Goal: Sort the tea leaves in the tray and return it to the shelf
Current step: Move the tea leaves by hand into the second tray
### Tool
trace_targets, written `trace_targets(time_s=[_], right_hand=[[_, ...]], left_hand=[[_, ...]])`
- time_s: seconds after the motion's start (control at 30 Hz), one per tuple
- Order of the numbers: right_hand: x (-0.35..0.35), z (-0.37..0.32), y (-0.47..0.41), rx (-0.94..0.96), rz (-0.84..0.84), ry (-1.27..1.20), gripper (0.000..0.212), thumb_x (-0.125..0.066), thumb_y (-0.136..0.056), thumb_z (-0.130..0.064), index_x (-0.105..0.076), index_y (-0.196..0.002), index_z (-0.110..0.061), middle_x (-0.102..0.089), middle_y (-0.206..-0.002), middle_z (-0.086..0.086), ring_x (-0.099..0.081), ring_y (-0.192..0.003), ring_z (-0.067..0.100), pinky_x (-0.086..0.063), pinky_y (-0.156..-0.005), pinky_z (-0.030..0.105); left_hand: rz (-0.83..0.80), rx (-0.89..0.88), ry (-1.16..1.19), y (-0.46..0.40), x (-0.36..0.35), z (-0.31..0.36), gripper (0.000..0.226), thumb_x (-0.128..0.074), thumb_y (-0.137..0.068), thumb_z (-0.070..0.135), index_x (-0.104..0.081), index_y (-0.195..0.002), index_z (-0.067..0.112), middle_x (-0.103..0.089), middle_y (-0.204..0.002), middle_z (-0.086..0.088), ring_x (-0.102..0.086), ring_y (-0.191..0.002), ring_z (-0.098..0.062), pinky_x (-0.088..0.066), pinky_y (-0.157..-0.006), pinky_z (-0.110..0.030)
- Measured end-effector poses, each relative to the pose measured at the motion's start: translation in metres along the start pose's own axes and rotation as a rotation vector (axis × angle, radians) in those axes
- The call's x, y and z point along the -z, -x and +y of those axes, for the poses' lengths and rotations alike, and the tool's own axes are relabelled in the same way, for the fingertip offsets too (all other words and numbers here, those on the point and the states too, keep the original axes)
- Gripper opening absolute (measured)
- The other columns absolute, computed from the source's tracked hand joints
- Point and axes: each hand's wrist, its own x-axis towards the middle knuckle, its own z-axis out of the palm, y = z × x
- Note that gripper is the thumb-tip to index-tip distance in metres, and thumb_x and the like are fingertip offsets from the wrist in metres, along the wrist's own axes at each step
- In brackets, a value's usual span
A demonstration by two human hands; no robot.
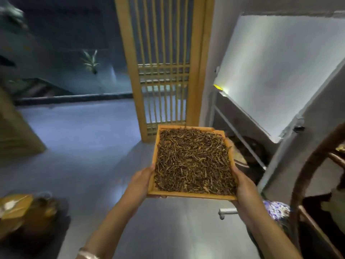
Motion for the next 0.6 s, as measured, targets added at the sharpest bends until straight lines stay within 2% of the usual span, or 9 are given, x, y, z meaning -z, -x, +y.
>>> trace_targets(time_s=[0.13, 0.2, 0.3, 0.37, 0.53, 0.6], right_hand=[[-0.093, 0.020, -0.007, -0.035, -0.262, 0.085, 0.038, -0.037, -0.099, -0.041, -0.075, -0.097, -0.035, -0.074, -0.102, 0.000, -0.071, -0.093, 0.018, -0.054, -0.076, 0.039], [-0.137, 0.032, -0.010, -0.053, -0.360, 0.120, 0.039, -0.037, -0.099, -0.040, -0.074, -0.100, -0.030, -0.074, -0.103, 0.001, -0.070, -0.095, 0.018, -0.054, -0.075, 0.038], [-0.202, 0.052, -0.011, -0.091, -0.503, 0.156, 0.037, -0.040, -0.099, -0.035, -0.074, -0.102, -0.022, -0.074, -0.103, 0.003, -0.070, -0.096, 0.020, -0.054, -0.080, 0.040], [-0.246, 0.066, -0.011, -0.111, -0.612, 0.184, 0.036, -0.042, -0.099, -0.035, -0.076, -0.099, -0.022, -0.074, -0.102, 0.003, -0.070, -0.095, 0.019, -0.053, -0.082, 0.040], [-0.356, 0.101, -0.008, -0.195, -0.907, 0.263, 0.038, -0.041, -0.099, -0.037, -0.070, -0.111, -0.016, -0.073, -0.106, 0.004, -0.070, -0.097, 0.019, -0.057, -0.066, 0.031], [-0.397, 0.115, -0.003, -0.221, -1.018, 0.299, 0.037, -0.041, -0.098, -0.037, -0.070, -0.111, -0.017, -0.073, -0.107, 0.005, -0.069, -0.098, 0.019, -0.057, -0.068, 0.032]], left_hand=[[0.219, 0.009, -0.025, 0.022, 0.093, -0.030, 0.048, -0.038, -0.102, 0.034, -0.069, -0.091, -0.002, -0.072, -0.072, -0.023, -0.071, -0.058, -0.027, -0.056, -0.049, -0.030], [0.348, 0.026, 0.044, 0.036, 0.132, -0.045, 0.047, -0.038, -0.101, 0.038, -0.069, -0.095, 0.002, -0.073, -0.077, -0.022, -0.072, -0.063, -0.032, -0.057, -0.051, -0.033], [0.498, 0.078, 0.156, 0.065, 0.181, -0.058, 0.047, -0.034, -0.101, 0.042, -0.067, -0.093, 0.009, -0.074, -0.071, -0.017, -0.071, -0.056, -0.030, -0.052, -0.044, -0.027], [0.579, 0.051, 0.187, 0.086, 0.209, -0.065, 0.046, -0.032, -0.102, 0.043, -0.065, -0.097, 0.012, -0.075, -0.074, -0.017, -0.072, -0.060, -0.030, -0.054, -0.047, -0.027], [0.821, 0.012, 0.290, 0.133, 0.263, -0.081, 0.046, -0.033, -0.102, 0.040, -0.066, -0.095, 0.007, -0.075, -0.073, -0.013, -0.071, -0.056, -0.022, -0.054, -0.045, -0.023], [0.949, 0.066, 0.290, 0.149, 0.278, -0.088, 0.050, -0.035, -0.100, 0.045, -0.067, -0.096, 0.008, -0.076, -0.079, -0.011, -0.073, -0.066, -0.024, -0.056, -0.054, -0.025]])
